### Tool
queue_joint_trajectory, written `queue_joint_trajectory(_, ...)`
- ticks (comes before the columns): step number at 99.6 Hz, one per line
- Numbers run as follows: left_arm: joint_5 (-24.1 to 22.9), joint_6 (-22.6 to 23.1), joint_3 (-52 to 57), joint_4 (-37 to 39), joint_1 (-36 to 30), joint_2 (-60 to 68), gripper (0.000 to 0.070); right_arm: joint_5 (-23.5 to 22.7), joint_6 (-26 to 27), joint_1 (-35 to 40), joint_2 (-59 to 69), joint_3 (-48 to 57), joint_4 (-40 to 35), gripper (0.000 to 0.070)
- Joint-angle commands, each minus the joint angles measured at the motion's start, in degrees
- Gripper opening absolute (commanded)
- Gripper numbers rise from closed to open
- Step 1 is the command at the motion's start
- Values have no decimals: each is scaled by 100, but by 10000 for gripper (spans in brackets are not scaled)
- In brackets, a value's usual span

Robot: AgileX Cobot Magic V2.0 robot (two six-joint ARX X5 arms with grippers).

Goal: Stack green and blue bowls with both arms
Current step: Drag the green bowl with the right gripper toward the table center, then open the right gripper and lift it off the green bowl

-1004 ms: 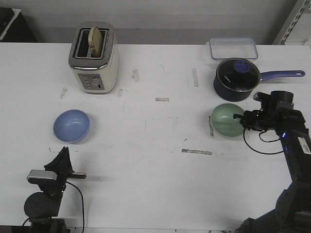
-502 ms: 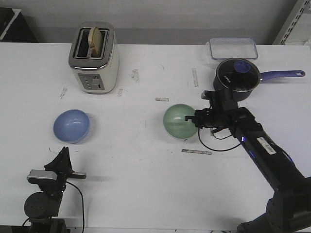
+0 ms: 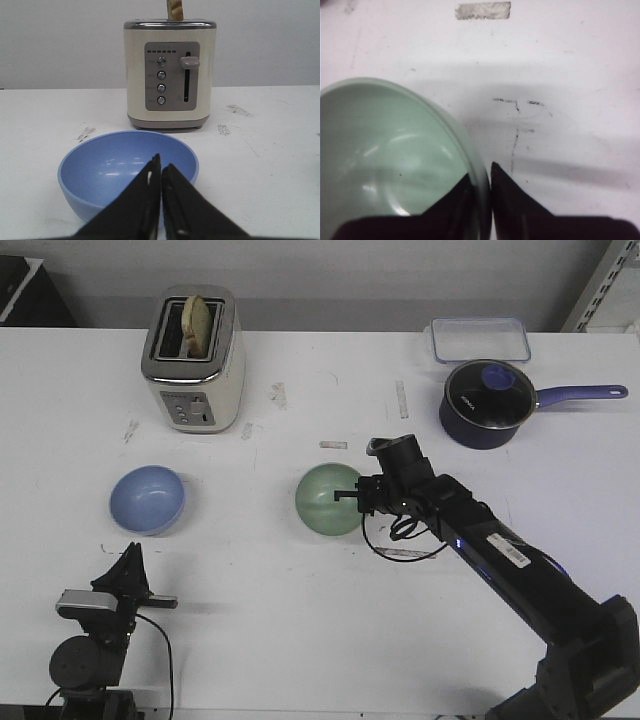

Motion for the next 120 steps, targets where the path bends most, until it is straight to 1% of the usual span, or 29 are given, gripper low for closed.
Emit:
queue_joint_trajectory(1, -28, 33, -125, 63, 9, -9, 3, 24, 101, 68, 258, 68, 57, 10)
queue_joint_trajectory(13, -28, 33, -125, 66, 9, -9, 3, -2, 111, 76, 433, 68, 59, 10)
queue_joint_trajectory(27, -28, 33, -125, 63, 9, -9, 3, 0, 317, 103, 450, 68, 107, 10)
queue_joint_trajectory(46, -28, 33, -125, 63, 9, -9, 3, -2, 315, 105, 450, 68, 214, 16)
queue_joint_trajectory(52, -28, 33, -125, 66, 9, -9, 3, 4, 315, 105, 450, 68, 201, 32)
queue_joint_trajectory(55, -28, 33, -125, 63, 9, -9, 3, 9, 315, 105, 450, 68, 203, 59)
queue_joint_trajectory(63, -28, 33, -125, 66, 9, -9, 3, 13, 315, 105, 450, 68, 205, 161)
queue_joint_trajectory(76, -28, 33, -125, 63, 9, -9, 3, 28, 315, 105, 444, 68, 223, 264)
queue_joint_trajectory(80, -28, 33, -125, 63, 9, -9, 3, 72, 313, 105, 422, 68, 225, 319)
queue_joint_trajectory(88, -28, 33, -125, 63, 9, -9, 3, 245, 291, 105, 317, 68, 225, 456)
queue_joint_trajectory(92, -28, 33, -125, 66, 9, -9, 3, 345, 256, 105, 254, 68, 232, 504)
queue_joint_trajectory(94, -28, 33, -125, 66, 9, -9, 3, 382, 236, 105, 214, 68, 236, 515)
queue_joint_trajectory(103, -28, 33, -125, 63, 9, -9, 3, 595, -15, 105, -9, 68, 262, 514)
queue_joint_trajectory(110, -28, 33, -125, 63, 9, -9, 3, 667, -431, 103, -214, 68, 293, 514)
queue_joint_trajectory(120, -28, 33, -125, 66, 9, -9, 3, 907, -1106, 103, -520, 68, 306, 511)
